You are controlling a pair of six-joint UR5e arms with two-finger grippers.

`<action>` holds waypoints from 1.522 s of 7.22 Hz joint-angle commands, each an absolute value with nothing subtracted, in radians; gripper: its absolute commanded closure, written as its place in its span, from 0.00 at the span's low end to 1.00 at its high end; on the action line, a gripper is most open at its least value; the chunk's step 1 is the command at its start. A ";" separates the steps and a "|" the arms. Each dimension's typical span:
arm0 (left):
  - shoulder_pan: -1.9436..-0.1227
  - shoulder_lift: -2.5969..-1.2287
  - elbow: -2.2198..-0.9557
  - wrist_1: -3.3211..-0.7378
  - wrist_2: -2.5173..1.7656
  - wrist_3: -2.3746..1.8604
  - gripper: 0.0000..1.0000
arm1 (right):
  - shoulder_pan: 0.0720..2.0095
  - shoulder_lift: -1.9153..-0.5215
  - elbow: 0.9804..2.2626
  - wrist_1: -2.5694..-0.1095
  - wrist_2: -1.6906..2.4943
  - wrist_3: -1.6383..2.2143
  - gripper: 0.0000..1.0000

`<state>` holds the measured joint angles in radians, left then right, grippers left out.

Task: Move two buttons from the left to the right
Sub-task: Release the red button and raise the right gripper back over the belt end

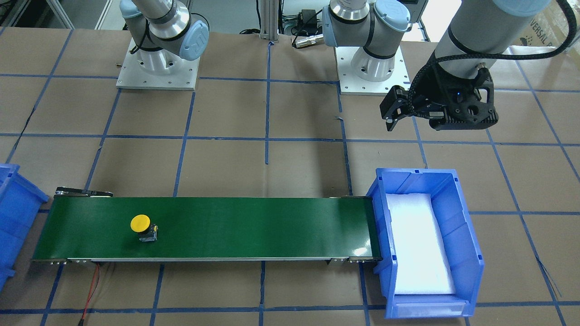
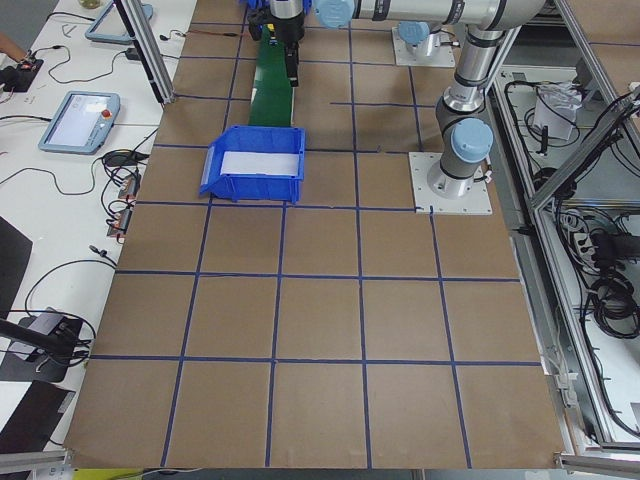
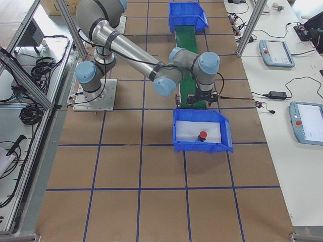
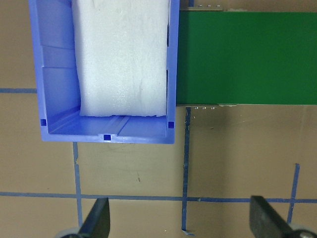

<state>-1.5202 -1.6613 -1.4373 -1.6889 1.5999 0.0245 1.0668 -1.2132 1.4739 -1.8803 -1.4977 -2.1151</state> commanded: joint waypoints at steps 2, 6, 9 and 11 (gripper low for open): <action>-1.520 -1.661 -1.437 -1.690 1.598 0.023 0.00 | 1.225 -1.213 1.573 -1.975 -1.491 -1.829 0.00; -1.520 -1.660 -1.437 -1.689 1.598 0.023 0.00 | 1.242 -1.189 1.572 -2.049 -1.494 -1.821 0.00; -1.520 -1.661 -1.437 -1.689 1.598 0.023 0.00 | 1.261 -1.161 1.574 -2.077 -1.499 -1.825 0.00; -1.520 -1.660 -1.437 -1.690 1.600 0.025 0.00 | 1.261 -1.161 1.572 -2.077 -1.503 -1.827 0.00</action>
